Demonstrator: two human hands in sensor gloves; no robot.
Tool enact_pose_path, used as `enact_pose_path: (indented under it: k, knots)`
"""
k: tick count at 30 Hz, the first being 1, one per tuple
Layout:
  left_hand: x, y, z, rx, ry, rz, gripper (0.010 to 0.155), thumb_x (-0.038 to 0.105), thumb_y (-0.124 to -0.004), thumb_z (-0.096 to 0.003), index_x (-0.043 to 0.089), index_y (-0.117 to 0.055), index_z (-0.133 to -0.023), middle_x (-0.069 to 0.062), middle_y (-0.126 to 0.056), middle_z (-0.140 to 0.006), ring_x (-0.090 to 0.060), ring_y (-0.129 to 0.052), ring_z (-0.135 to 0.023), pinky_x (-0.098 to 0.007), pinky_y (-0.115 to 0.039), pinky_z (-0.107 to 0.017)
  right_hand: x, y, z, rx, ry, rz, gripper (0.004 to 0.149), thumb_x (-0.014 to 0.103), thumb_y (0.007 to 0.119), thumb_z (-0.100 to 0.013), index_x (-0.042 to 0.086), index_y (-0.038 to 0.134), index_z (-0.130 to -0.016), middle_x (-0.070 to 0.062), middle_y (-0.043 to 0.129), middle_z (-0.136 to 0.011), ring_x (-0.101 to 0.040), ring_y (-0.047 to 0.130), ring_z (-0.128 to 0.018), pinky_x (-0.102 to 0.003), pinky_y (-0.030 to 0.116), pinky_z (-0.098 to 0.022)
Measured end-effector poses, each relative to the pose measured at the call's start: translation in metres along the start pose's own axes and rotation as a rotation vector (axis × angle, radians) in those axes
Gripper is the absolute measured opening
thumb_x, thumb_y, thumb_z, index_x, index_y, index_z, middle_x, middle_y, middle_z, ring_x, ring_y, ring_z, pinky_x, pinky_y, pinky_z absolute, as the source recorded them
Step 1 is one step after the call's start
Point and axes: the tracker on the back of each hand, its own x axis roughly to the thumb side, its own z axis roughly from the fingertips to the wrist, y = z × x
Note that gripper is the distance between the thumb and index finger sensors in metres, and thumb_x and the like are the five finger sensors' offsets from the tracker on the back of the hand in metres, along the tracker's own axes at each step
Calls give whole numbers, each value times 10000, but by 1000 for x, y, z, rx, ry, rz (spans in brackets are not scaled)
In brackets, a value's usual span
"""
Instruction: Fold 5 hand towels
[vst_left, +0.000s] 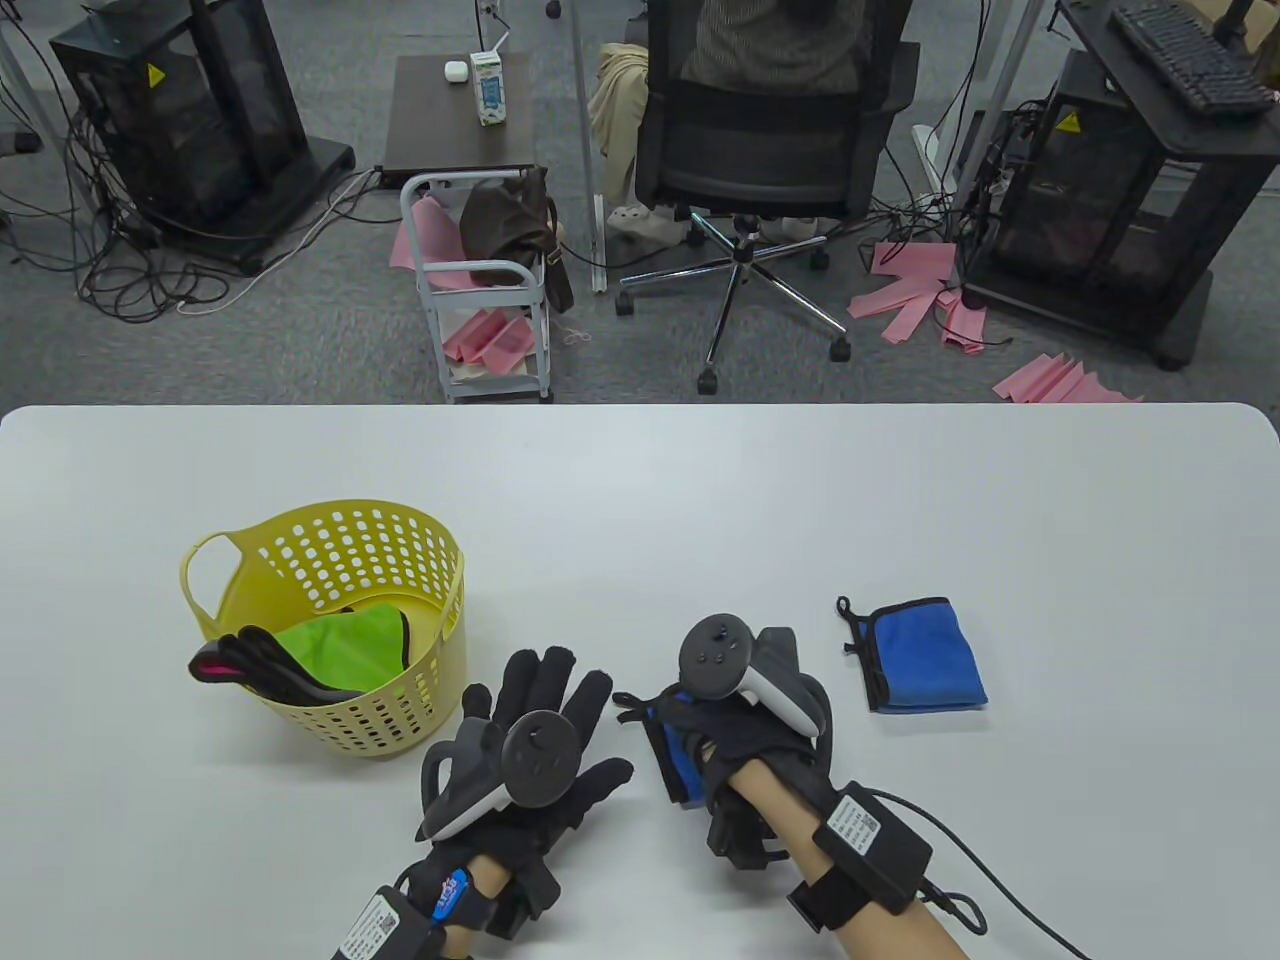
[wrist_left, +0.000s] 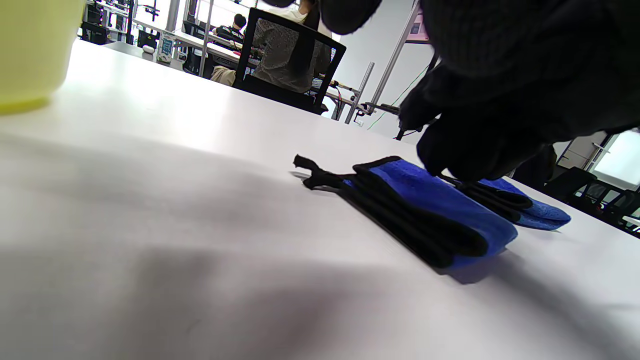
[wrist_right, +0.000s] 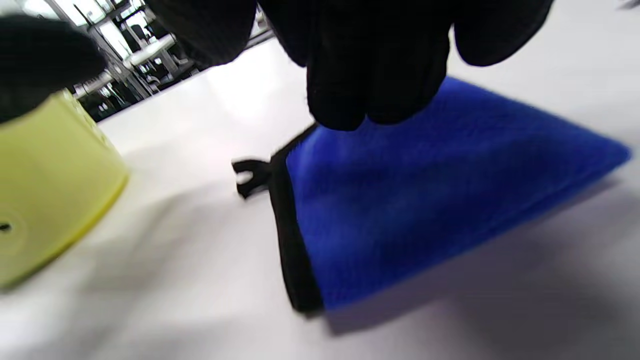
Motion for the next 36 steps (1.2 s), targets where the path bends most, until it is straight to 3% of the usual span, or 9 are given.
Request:
enact_pose_path:
  k: [4, 8, 10, 18, 24, 28, 32, 36]
  knots:
    - [1, 0, 0, -5, -3, -2, 846, 698, -597, -497, 341, -311, -1209, -130, -177, -1286, -481, -194, -1173, -811, -231, -731, -26, -12, -7, -14, 80, 80, 561, 297, 682, -600, 6, 520, -1051, -218, 710, -1011, -476, 740, -797, -691, 577, -613]
    - [1, 0, 0, -8, -8, -4, 847, 698, -598, -497, 343, -308, -1209, -125, -176, -1286, -480, -194, -1174, -811, -232, -732, -52, -5, -22, 62, 154, 178, 601, 321, 707, -551, 4, 551, -1036, -267, 579, -1051, -523, 612, -813, -724, 481, -601]
    - [1, -1, 0, -9, -9, -5, 848, 698, -597, -497, 343, -304, -1209, -130, -171, -1286, -483, -192, -1173, -813, -232, -730, -60, 0, -27, 49, 177, 158, 582, 338, 723, -531, 28, 606, -1009, -254, 606, -1028, -513, 620, -792, -724, 479, -591]
    - [3, -2, 0, -17, -9, -19, 849, 697, -597, -499, 342, -300, -1210, -134, -165, -1285, -482, -190, -1173, -812, -230, -731, -59, 9, -33, -16, 216, 196, 559, 394, 780, -495, 69, 705, -944, -208, 693, -963, -478, 670, -746, -718, 505, -583]
    - [5, -2, 0, -18, -12, -28, 849, 697, -597, -498, 343, -300, -1210, -132, -166, -1285, -483, -190, -1172, -813, -228, -730, -51, 22, -33, -101, 229, 228, 388, 317, 814, -528, 112, 750, -852, -178, 727, -908, -469, 683, -720, -720, 513, -576]
    - [6, -3, 0, -24, -16, -35, 849, 697, -596, -499, 341, -298, -1210, -130, -167, -1285, -484, -189, -1172, -812, -229, -730, -51, 23, -30, -114, 202, 202, 372, 308, 802, -553, 111, 719, -857, -188, 715, -924, -470, 689, -727, -717, 527, -576]
    - [10, -4, 2, -31, -19, -57, 850, 697, -595, -499, 341, -296, -1210, -134, -162, -1284, -484, -185, -1171, -812, -229, -730, -56, -1, -17, -121, 142, 12, 373, 277, 729, -592, 124, 599, -906, -238, 740, -1001, -509, 808, -802, -686, 668, -579]
    - [14, -4, 3, -30, -29, -61, 851, 697, -594, -499, 342, -290, -1210, -133, -156, -1283, -486, -183, -1169, -811, -227, -731, -65, -36, -5, -124, 26, -161, 433, 197, 729, -577, 161, 537, -963, -94, 820, -924, -377, 883, -761, -624, 703, -591]
